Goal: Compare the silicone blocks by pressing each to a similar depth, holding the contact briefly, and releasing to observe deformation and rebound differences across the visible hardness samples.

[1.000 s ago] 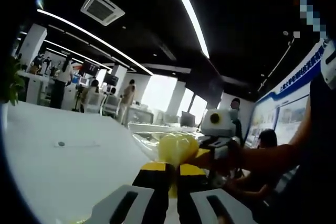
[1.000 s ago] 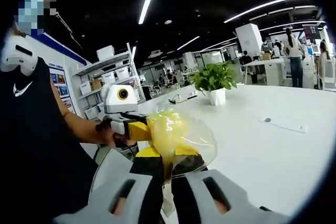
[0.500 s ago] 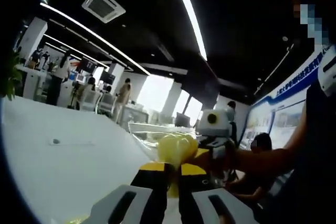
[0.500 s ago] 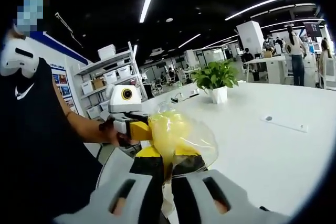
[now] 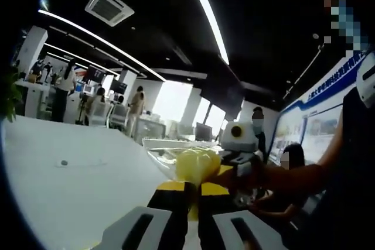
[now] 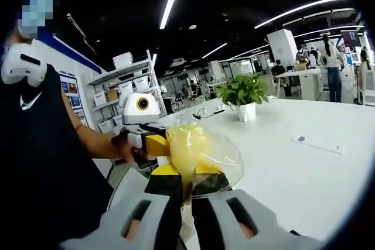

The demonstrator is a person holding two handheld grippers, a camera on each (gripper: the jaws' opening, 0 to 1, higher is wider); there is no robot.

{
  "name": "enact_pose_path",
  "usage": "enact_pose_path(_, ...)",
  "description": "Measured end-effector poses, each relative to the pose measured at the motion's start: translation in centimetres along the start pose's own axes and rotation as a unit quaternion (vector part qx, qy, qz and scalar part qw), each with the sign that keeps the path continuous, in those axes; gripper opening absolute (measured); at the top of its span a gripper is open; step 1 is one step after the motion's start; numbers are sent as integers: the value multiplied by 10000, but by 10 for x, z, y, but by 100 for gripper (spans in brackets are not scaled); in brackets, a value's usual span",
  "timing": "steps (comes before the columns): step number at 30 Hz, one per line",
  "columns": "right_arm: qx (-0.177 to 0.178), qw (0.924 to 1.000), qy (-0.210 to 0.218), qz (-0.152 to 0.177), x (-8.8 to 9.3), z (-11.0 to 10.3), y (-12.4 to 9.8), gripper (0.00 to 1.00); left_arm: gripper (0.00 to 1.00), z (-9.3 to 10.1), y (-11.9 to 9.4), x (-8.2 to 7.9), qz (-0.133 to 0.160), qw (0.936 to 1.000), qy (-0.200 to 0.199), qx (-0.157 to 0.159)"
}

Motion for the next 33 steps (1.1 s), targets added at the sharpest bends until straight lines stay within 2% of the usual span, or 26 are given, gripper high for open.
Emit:
enact_pose_path(6,-60,9999,-32,-111,3,-2,2,0,1,2,-4,5,71,9999,-16,-119)
enact_pose_path(9,-61,9999,-82,45,2,-3,3,1,1,1,-5,2,141,9998,-81,-143)
enact_pose_path(10,-33,9993,-284,249,-2,-2,4,2,0,1,-6,0,223,9995,-138,-146)
enact_pose_path(11,8,9992,-240,334,-3,-3,4,3,0,-2,-6,-4,379,9986,-320,-163)
enact_pose_path(12,17,9992,48,392,-5,-4,6,4,0,-3,-7,-5,391,9985,-349,-140)
enact_pose_path(17,88,9988,110,461,-9,0,7,7,0,-6,-7,-11,388,9985,-350,-138)
enact_pose_path(21,210,9986,-77,479,-6,2,9,10,0,-10,-6,-8,371,9976,-581,-117)
enact_pose_path(27,385,9973,-302,548,-6,8,7,16,0,-10,-2,-6,382,9967,-697,-137)
enact_pose_path(29,473,9968,-343,554,-5,10,5,21,0,-10,0,-6,392,9966,-716,-142)
enact_pose_path(31,555,9962,-320,592,-5,14,3,34,0,-9,2,-6,396,9963,-761,-104)
enact_pose_path(32,627,9953,-317,663,-6,15,2,41,0,-9,3,-7,404,9960,-789,-80)
enact_pose_path(33,776,9920,-455,884,-11,18,-1,48,0,-9,4,-7,427,9956,-834,-57)
Point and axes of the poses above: the point that each gripper's makers call its tool centre point, and the gripper's own axes: y roughly forward along the fingers, z roughly to its right, x roughly out of its underside, the point moved 4 cm from there along -y, roughly backward along the fingers, and after that the axes turned 4 degrees about y, right-handed, at the moved point
